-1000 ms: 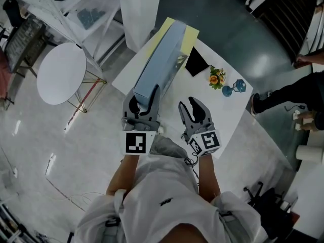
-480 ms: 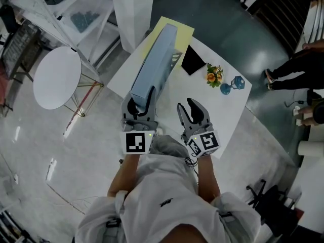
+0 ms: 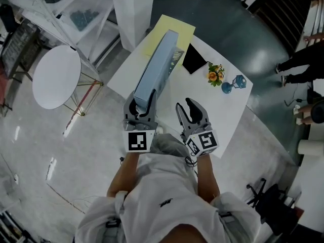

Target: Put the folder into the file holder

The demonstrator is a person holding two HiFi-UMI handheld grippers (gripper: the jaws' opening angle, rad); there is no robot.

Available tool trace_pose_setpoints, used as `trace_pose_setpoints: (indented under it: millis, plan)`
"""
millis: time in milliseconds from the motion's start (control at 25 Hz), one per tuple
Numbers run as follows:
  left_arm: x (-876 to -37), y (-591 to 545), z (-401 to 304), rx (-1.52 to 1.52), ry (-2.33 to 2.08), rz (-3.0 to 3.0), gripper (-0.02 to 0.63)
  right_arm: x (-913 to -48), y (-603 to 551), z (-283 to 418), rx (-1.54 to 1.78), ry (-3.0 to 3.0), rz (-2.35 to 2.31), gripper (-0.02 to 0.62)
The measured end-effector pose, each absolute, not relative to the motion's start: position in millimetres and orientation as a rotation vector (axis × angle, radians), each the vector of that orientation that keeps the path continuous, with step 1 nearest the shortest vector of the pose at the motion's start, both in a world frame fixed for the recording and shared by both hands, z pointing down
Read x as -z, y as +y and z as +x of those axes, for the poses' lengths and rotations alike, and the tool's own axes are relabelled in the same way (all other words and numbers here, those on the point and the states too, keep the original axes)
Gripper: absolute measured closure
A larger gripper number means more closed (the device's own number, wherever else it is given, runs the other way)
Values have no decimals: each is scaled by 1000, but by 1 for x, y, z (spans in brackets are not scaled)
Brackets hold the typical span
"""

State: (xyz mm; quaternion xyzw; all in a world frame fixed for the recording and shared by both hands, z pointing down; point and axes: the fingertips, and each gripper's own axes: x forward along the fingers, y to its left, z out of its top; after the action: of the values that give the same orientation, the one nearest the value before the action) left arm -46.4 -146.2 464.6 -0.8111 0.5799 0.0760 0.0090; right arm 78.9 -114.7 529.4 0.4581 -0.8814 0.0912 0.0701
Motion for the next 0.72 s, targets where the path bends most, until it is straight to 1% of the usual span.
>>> trace_pose_setpoints:
  millis: [320, 720]
  plan:
    - [-489, -146, -47, -167, 1808, -2539, 424, -533, -109, 73, -274, -2623, 1395, 440]
    - [-517, -145, -52, -1, 1778, -2603, 405, -530, -98, 69, -279, -2583, 1463, 440]
